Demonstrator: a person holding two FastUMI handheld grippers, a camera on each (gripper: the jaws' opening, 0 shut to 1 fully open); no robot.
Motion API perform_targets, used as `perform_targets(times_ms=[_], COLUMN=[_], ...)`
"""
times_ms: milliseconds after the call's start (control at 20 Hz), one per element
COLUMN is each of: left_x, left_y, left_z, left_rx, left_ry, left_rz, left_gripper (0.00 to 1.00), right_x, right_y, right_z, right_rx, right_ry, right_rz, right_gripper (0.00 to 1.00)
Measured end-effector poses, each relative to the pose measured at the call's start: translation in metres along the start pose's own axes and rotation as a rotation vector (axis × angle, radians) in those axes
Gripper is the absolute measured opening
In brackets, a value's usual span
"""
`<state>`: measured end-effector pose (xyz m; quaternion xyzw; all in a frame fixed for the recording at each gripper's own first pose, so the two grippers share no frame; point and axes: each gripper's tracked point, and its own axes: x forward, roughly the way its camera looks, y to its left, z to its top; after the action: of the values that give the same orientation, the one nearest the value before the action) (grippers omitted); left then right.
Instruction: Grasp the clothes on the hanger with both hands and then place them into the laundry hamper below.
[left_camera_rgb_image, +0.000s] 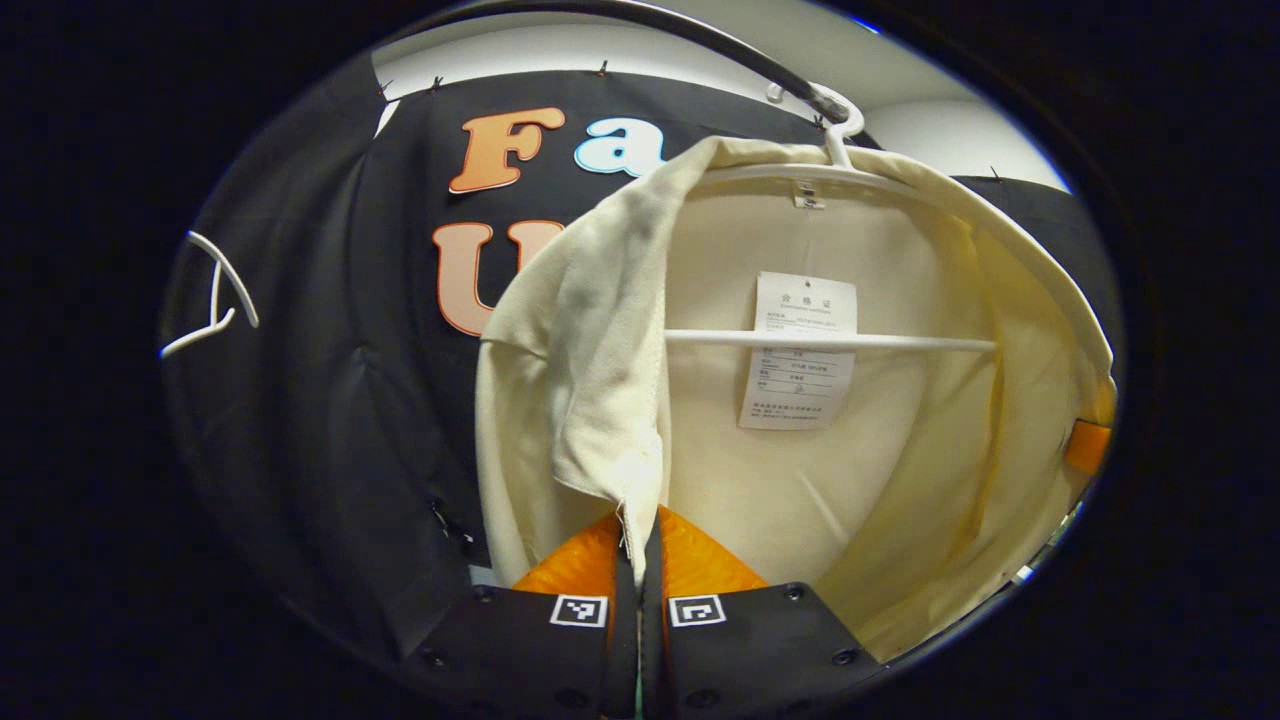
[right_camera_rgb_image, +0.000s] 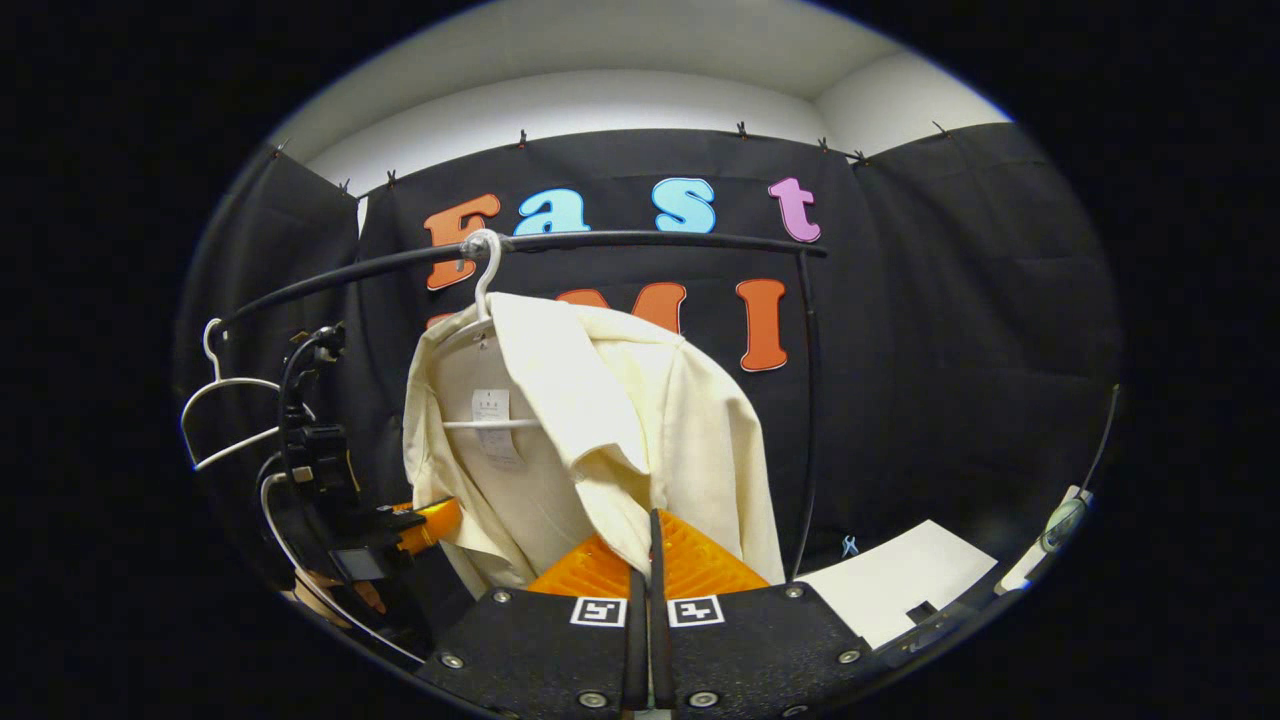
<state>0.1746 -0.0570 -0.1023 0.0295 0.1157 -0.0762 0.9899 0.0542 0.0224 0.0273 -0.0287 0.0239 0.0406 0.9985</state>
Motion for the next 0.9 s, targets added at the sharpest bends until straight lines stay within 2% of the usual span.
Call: perform_targets(times_ms=[250, 500, 900], left_x=[-0.018, -0.05, -0.07], left_y=[0.042, 0.086, 0.127], left_z=[0.018, 0.057, 0.131], left_rx=[-0.061, -0.019, 0.067], left_ry=[-0.012, -0.09, -0.22], left_rz=[0.06, 0.192, 0.288], left_gripper=[0.1, 0.08, 0.07], right_x=[0.003, 0.008, 0.036], right_y=[-0.025, -0.045, -0.078], right_z=[0.03, 0.073, 0.14], right_rx=[0.002, -0.052, -0.192], right_ry=[-0.048, -0.125, -0.229], right_rz=[-0.026, -0.062, -0.117], right_gripper=[0.0, 0.0, 0.0])
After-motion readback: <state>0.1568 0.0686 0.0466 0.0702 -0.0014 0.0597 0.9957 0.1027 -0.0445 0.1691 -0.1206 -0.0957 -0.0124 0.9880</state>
